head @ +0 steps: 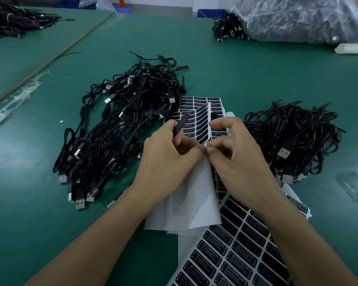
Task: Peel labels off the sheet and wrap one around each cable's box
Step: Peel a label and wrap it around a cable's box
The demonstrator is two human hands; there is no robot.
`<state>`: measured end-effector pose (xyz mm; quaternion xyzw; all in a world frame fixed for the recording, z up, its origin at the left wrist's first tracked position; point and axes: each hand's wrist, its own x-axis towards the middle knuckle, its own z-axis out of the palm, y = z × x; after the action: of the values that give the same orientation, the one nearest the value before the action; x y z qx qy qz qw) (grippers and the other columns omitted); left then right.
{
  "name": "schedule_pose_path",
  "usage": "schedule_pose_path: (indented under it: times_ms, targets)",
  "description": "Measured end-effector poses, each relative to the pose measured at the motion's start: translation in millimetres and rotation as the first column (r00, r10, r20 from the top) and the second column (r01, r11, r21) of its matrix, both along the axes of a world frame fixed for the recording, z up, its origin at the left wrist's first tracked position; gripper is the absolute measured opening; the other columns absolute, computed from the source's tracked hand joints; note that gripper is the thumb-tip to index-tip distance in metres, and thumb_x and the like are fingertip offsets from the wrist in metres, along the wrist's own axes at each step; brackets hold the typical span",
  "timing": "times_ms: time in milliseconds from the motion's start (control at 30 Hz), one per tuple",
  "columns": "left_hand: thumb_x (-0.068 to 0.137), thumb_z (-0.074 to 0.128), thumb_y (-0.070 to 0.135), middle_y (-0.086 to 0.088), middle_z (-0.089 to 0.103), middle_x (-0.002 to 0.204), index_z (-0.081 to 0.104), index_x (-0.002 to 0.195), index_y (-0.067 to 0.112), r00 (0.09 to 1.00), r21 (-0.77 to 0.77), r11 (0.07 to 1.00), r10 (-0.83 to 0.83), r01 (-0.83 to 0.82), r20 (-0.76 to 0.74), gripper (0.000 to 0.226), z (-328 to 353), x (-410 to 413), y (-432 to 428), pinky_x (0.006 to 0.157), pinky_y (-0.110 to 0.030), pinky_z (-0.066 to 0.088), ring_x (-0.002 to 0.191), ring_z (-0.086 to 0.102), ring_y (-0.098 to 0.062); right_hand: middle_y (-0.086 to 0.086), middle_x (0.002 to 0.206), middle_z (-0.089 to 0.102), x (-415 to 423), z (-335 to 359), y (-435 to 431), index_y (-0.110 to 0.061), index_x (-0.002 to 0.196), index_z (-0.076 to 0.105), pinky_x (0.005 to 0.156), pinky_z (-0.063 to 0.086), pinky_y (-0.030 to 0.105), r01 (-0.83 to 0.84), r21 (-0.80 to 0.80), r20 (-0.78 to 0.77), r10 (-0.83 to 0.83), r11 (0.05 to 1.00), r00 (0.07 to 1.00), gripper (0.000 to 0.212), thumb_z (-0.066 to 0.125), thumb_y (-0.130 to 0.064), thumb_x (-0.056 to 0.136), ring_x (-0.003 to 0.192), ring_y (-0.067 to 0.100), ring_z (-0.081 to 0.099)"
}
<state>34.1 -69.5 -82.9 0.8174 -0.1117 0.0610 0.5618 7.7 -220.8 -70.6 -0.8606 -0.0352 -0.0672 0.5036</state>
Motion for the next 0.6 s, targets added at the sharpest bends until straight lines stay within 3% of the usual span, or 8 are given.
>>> schedule_pose_path:
  times_ms: [133,267,467,533,600]
  targets:
    - [0.082,0.075,0.011,0.011,0.07,0.068,0.031,0.073,0.019,1.0,-0.007,1.0,0.01,-0.01,-0.004,0.046,1.2,1.6,-0.6,0.066,-0.048,0.055,0.066,0.064,-0.018,-0.015,0.083,0.072,-1.3,1.3,-0.9,-0.039,0.118,0.046,0.079,0.053,0.04,0.012,0.016,0.001,-0.012,1.0,1.0,0.039,0.059,-0.011,0.095,0.081,0.01,0.064]
    - [0.077,0.072,0.014,-0.005,0.069,0.069,0.032,0.072,0.021,1.0,-0.062,0.998,0.026,-0.027,-0.017,0.042,2.6,2.6,0.2,0.073,-0.061,0.054,0.077,0.064,-0.039,-0.015,0.082,0.072,-2.6,2.6,0.9,-0.04,0.119,0.047,0.072,0.052,0.036,0.014,0.017,-0.005,-0.014,1.0,1.0,0.041,0.06,-0.012,0.093,0.074,0.01,0.061]
    - [0.075,0.067,0.021,0.0,0.069,0.068,0.03,0.072,0.022,0.989,-0.136,0.98,0.15,-0.147,0.014,0.037,2.9,2.7,1.6,0.074,-0.05,0.057,0.069,0.066,-0.024,-0.009,0.072,0.067,-6.6,1.8,-2.2,-0.036,0.116,0.05,0.056,0.043,0.015,0.117,-0.094,-0.034,-0.121,0.989,0.992,0.038,0.058,-0.012,0.086,0.063,0.004,0.056]
    - [0.075,0.066,0.018,-0.008,0.068,0.071,0.031,0.071,0.025,0.978,-0.213,0.955,0.208,-0.207,-0.016,0.036,2.2,4.8,4.2,0.078,-0.054,0.058,0.075,0.07,-0.03,-0.007,0.079,0.065,-8.4,-0.1,-0.5,-0.033,0.121,0.049,0.064,0.05,0.025,0.109,-0.234,-0.061,-0.126,0.966,0.99,0.038,0.056,-0.015,0.088,0.07,0.008,0.059]
    - [0.074,0.067,0.019,-0.008,0.067,0.07,0.032,0.071,0.026,0.97,-0.23,0.943,0.241,-0.241,-0.028,0.036,1.9,6.1,6.0,0.08,-0.055,0.058,0.078,0.071,-0.03,0.001,0.096,0.059,-9.5,-1.8,2.2,-0.029,0.128,0.049,0.075,0.048,0.036,0.111,-0.365,-0.053,-0.14,0.925,0.989,0.042,0.056,-0.015,0.089,0.084,0.018,0.055]
